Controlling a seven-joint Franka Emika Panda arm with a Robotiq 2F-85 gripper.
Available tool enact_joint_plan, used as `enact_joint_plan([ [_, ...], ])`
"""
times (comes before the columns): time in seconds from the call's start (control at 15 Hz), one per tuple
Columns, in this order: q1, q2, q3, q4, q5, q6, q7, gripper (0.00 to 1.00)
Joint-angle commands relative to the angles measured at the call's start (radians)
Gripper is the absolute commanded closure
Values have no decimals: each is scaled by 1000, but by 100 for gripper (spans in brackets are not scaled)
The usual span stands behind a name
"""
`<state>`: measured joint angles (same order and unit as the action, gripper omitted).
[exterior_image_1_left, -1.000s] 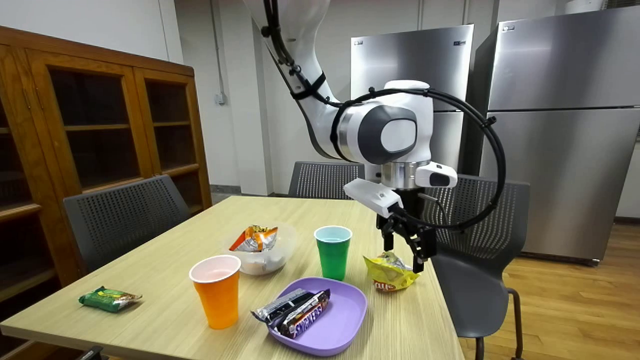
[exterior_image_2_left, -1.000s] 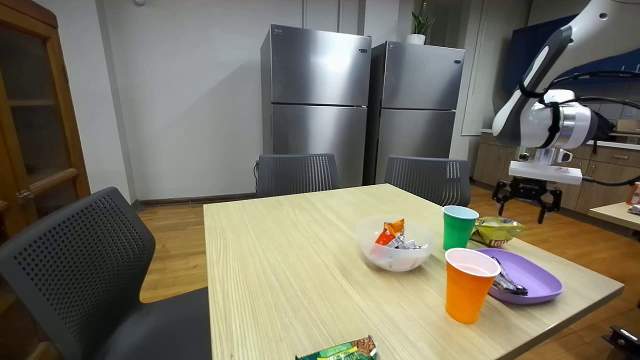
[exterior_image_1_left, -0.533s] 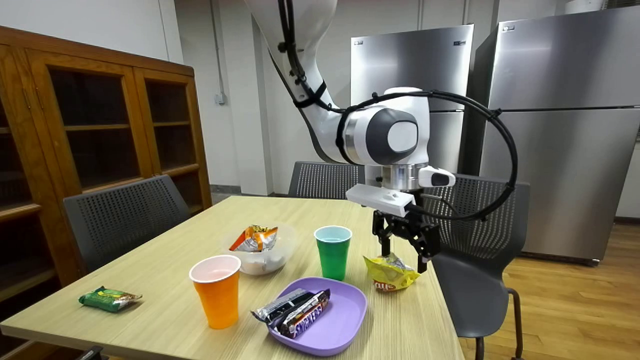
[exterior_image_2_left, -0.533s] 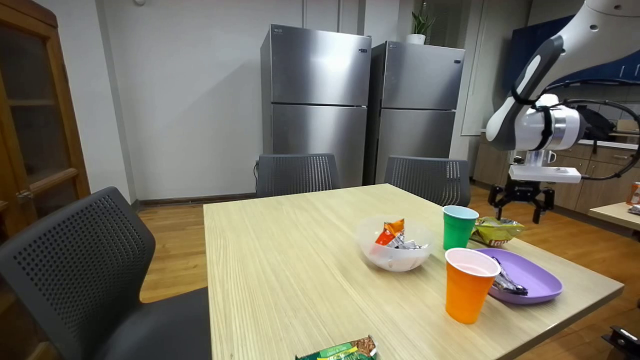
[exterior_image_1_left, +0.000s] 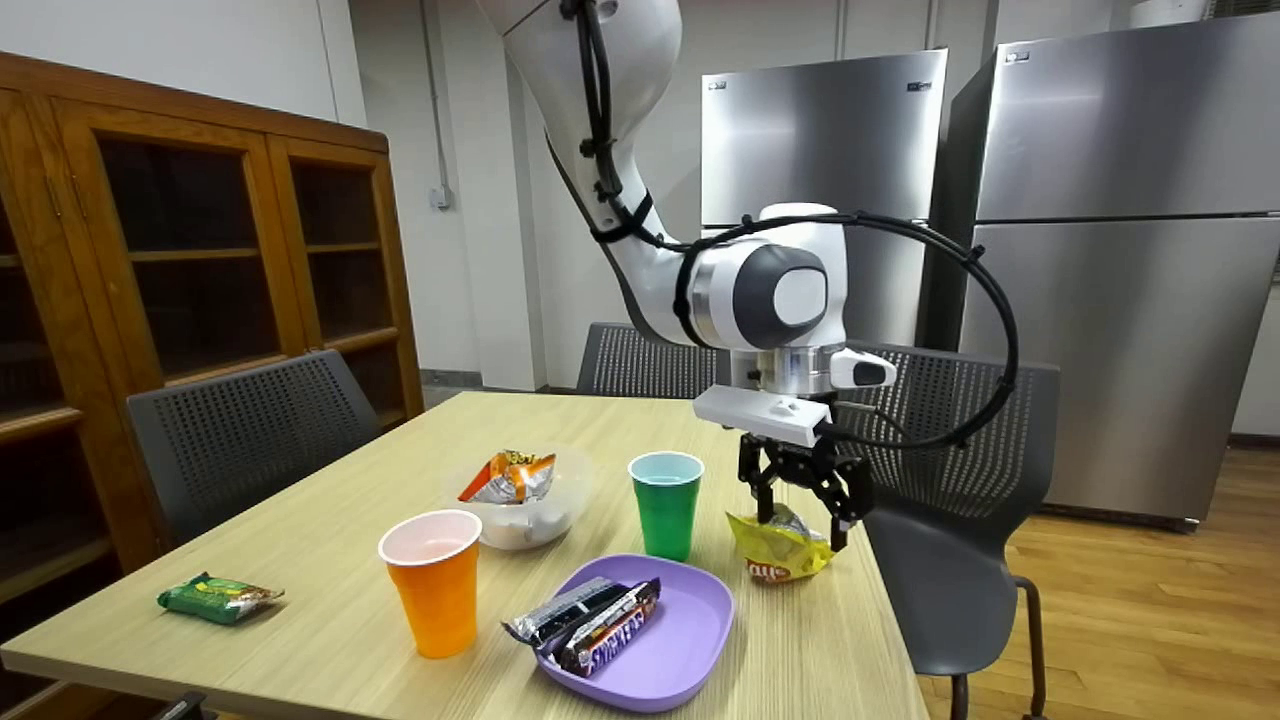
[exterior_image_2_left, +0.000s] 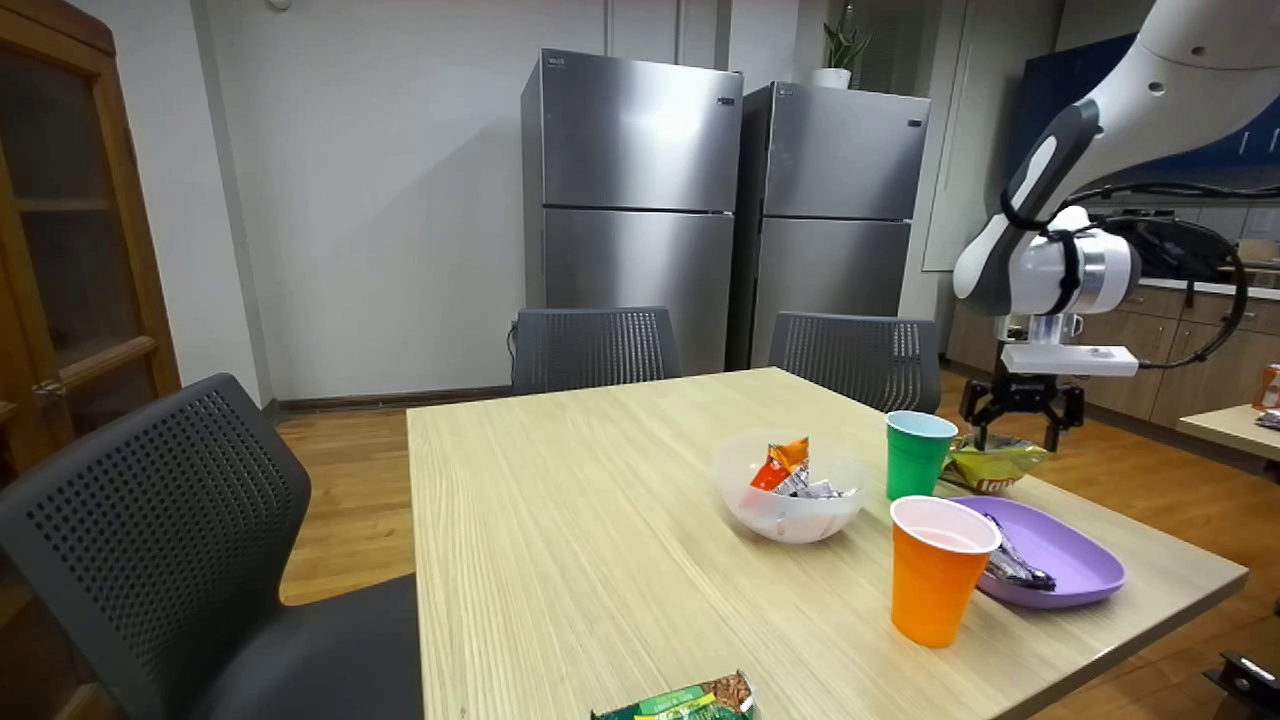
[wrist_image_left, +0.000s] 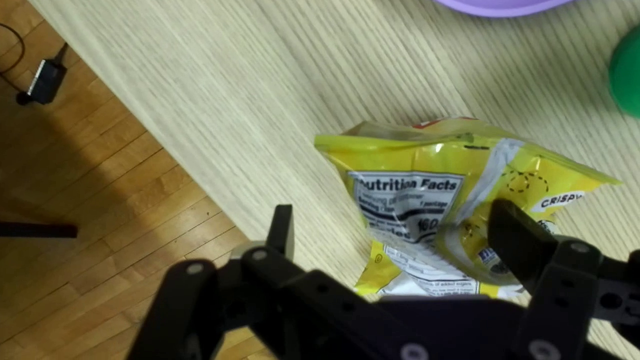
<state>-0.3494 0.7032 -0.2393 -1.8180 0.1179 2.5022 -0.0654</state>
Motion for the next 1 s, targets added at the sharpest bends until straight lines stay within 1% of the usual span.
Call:
enact_joint_plan([
  [0.0, -28, 29, 25, 62, -16, -41, -23, 0],
  [0.8, -39, 21, 26, 80, -15, -29, -37, 0],
  [0.87, -40, 23, 26, 81, -16, -29, -40, 3],
  [0.93, -41, 23, 27, 81, -16, -28, -43, 26],
])
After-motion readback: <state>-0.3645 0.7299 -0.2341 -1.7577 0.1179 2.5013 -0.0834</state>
